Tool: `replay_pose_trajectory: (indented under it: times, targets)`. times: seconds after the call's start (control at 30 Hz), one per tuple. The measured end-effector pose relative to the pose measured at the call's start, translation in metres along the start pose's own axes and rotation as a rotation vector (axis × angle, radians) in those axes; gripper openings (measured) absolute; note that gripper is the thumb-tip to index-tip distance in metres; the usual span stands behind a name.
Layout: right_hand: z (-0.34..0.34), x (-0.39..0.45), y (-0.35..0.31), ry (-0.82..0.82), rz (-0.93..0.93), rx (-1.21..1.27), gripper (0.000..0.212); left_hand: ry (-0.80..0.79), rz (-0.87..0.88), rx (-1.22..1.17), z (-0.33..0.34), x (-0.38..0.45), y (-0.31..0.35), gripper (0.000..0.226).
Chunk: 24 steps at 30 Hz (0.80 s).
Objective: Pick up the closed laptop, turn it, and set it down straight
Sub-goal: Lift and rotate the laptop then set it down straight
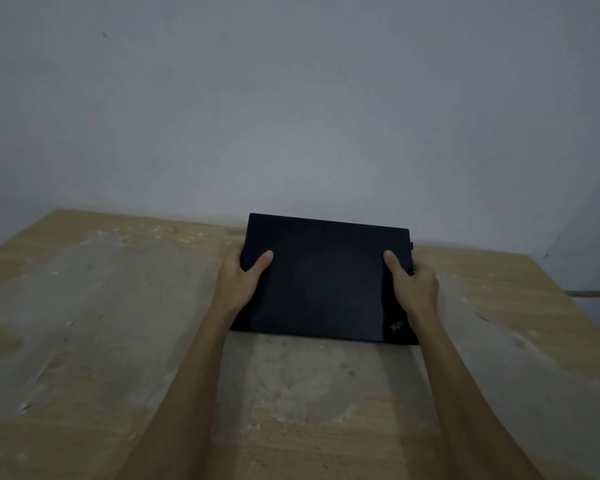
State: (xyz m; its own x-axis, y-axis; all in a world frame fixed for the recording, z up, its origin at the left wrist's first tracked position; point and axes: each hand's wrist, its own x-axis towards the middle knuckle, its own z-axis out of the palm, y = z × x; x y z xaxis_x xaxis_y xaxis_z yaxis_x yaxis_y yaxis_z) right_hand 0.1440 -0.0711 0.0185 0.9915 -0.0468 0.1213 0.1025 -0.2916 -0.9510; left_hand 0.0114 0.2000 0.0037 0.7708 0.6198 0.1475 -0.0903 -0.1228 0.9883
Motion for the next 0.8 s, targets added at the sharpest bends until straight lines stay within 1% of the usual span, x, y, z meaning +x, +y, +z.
replay_pose_trajectory:
  times: [0.13, 0.3, 0.43, 0.6, 0.8]
  targets:
    - [0.006, 0.005, 0.008, 0.008, -0.003, -0.062, 0.043, 0.038, 0.068, 0.081, 0.004, 0.003, -0.011, 0.043]
    - [0.01, 0.006, 0.013, 0.031, -0.011, -0.096, 0.032, 0.068, 0.102, 0.181, 0.002, 0.008, -0.017, 0.038]
    - [0.011, 0.008, 0.021, 0.047, 0.018, -0.116, 0.035, 0.057, 0.095, 0.257, 0.0, 0.012, -0.022, 0.033]
    - [0.011, 0.01, 0.023, 0.045, 0.028, -0.162, 0.037, 0.062, 0.082, 0.353, -0.001, 0.017, -0.027, 0.034]
    - [0.007, 0.007, 0.02, 0.004, 0.044, -0.217, 0.032, 0.045, 0.042, 0.431, -0.001, 0.019, -0.03, 0.032]
